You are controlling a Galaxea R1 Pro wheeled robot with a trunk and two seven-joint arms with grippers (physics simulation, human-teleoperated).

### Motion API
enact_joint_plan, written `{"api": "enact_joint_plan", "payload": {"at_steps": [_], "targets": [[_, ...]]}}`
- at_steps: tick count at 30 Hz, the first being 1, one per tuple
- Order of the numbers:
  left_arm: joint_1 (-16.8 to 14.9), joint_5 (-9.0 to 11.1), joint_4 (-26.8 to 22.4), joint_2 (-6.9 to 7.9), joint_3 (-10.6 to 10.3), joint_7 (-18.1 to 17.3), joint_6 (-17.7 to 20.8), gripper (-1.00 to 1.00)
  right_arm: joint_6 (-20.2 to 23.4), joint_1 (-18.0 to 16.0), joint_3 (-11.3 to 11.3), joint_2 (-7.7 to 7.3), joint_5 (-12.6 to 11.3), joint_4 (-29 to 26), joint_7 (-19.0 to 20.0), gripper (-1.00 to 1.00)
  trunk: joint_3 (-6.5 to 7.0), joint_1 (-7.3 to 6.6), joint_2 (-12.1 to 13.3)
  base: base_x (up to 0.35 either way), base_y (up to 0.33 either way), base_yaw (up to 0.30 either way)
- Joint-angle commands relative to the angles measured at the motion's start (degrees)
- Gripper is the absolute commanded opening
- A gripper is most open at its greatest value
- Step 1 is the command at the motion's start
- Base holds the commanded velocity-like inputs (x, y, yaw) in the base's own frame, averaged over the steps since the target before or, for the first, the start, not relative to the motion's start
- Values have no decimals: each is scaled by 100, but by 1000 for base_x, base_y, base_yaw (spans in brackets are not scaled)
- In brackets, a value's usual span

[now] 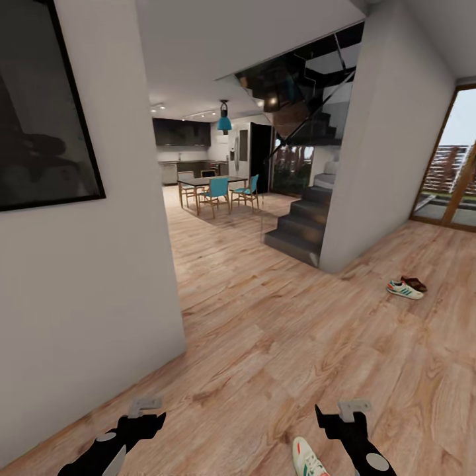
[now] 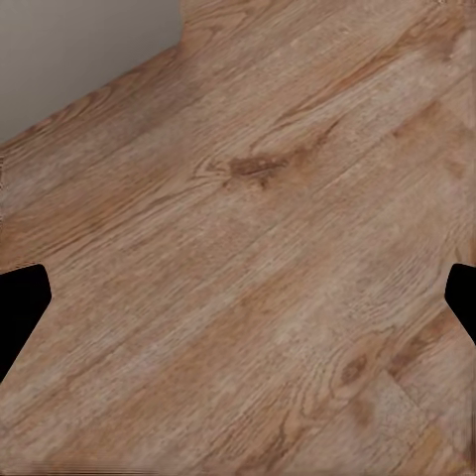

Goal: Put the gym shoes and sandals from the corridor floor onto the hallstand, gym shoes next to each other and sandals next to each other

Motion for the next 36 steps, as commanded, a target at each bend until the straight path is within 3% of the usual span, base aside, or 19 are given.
{"api": "enact_joint_plan", "payload": {"at_steps": [1,10,21,36], "targets": [[-6,13,7,-2,31,-36,-12,100,-19,-2,1,-2,6,3,-1,100,-6,0,-3,0,-263,242],[-7,18,7,-2,39,-36,-13,100,-24,-2,1,-2,6,4,-1,100,-6,0,-3,99,-247,249],[-6,19,7,-7,45,-36,-72,100,-24,-2,1,-2,6,11,-1,100,-6,0,-3,167,-205,51],[-6,21,7,-7,47,-36,-84,100,-24,-2,7,5,6,12,-1,100,-6,0,-3,-189,-96,1]]}}
